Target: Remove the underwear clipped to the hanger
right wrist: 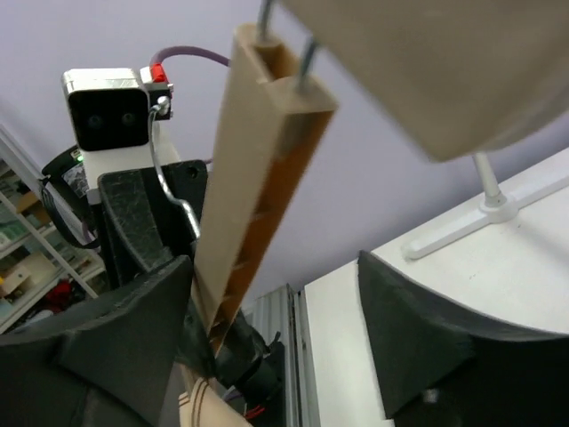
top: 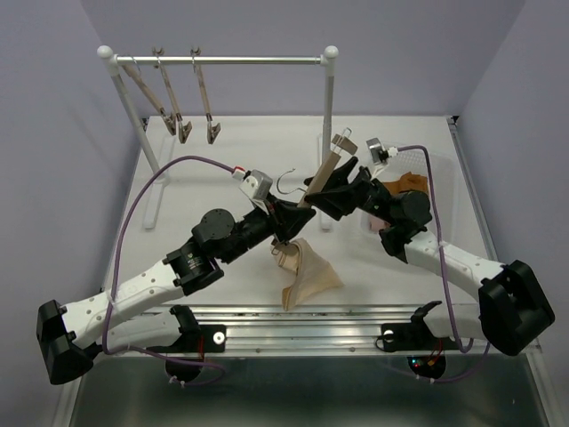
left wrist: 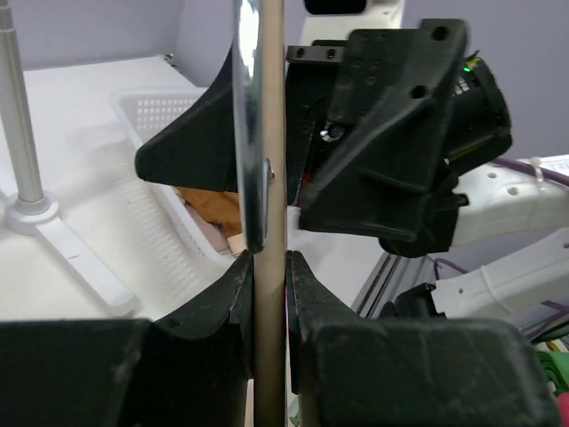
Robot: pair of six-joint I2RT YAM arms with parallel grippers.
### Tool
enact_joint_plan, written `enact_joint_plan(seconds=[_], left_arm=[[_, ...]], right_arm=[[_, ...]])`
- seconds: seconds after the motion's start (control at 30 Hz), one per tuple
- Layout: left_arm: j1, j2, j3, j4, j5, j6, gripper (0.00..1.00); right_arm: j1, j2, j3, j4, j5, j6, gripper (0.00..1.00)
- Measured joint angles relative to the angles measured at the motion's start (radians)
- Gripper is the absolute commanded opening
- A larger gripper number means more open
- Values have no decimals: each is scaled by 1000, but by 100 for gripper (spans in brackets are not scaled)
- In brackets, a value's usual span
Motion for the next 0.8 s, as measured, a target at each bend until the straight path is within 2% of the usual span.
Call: enact_joint_plan(seconds=[0.1,0.13,0.17,0.2,0.23,0.33,0.4,0.43,0.47,0.5,0.57,0.8], left_arm=[[7,3,0,9,14,-2,0],[13,6,-1,10,15,-3,0],[14,7,-1,12,15,-3,0],[14,7,-1,16,16,-3,0],[16,7,-1,19,21,-4,0],[20,6,-2,45,40,-20,11],[19,4,-2,52,47,-29,26],[19,4,-2,54,49,-32,36],[19,4,-2,53,48,-34,55],[19,4,-2,51,37,-35,66],[19,3,-2,34,21,-37,97],[20,-44,-2,-29,-35,-57,99]], right_arm=[[3,34,9,61,-2,41,40],[8,38,13,76,0,53,29],[10,43,14,96,0,63,24],[11,49,15,113,0,83,8],[11,53,16,124,0,96,1],[11,56,16,158,2,148,1],[11,56,16,172,2,161,1],[12,56,16,175,4,164,1],[12,56,16,175,5,169,1],[13,55,15,175,10,164,1],[11,52,11,170,31,148,1],[10,-7,-6,62,130,67,1]])
